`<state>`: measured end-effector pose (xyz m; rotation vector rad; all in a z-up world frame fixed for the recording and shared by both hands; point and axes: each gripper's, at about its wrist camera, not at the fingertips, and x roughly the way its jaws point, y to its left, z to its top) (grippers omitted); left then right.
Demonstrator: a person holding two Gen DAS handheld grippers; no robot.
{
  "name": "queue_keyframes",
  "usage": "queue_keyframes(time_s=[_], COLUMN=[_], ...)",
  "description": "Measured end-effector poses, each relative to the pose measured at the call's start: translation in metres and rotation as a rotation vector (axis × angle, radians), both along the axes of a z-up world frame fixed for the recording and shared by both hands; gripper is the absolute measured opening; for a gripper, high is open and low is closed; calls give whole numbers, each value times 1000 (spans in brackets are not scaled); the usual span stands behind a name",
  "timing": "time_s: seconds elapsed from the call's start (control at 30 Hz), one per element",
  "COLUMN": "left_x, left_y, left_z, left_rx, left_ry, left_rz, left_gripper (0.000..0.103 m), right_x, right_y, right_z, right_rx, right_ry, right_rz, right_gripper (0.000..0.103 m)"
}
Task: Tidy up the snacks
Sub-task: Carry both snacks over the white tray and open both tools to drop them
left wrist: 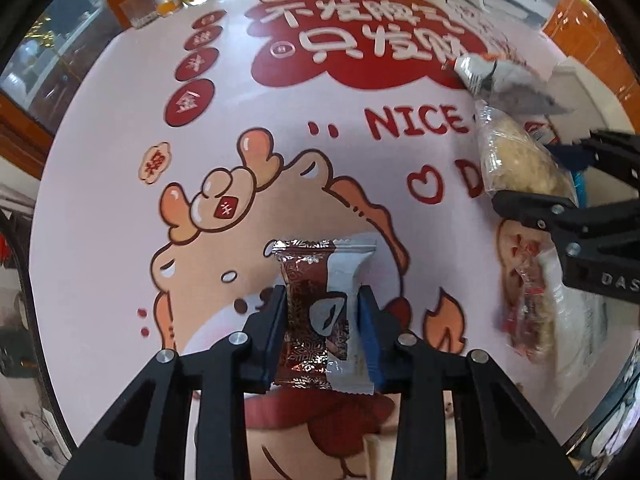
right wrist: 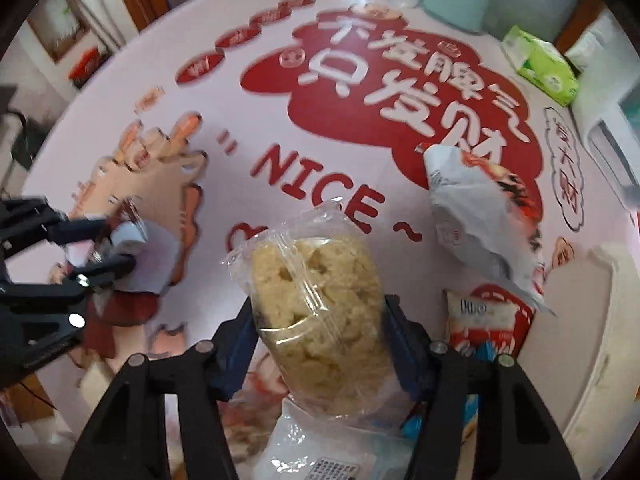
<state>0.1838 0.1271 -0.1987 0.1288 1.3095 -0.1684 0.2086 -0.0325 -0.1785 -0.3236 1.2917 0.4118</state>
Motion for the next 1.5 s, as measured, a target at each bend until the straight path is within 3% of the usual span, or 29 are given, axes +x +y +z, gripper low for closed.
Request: queue_keyframes(time_s=[0.33,0.6,1.03,1.5], left_x=[-58,-94,-114,-74], left_y=[-22,-83,-199,-295], left_z=[85,141,181,189], left_rx=[-47,-90,-164,-173], left_ry=[-161,-270,-348,-377], left_rz=[4,-88,-236,-290], left_gripper=[32,32,32,32], right_x=[-56,-119,-185,-170], right_y=[-41,-90,-181,-270], right_z=[81,122,158,172], right_rx=[304,397,359,263], right_ry=[-163,-232,-340,-408], right_rz=[-143,-216,-330,-534], right_gripper=[59,59,59,60])
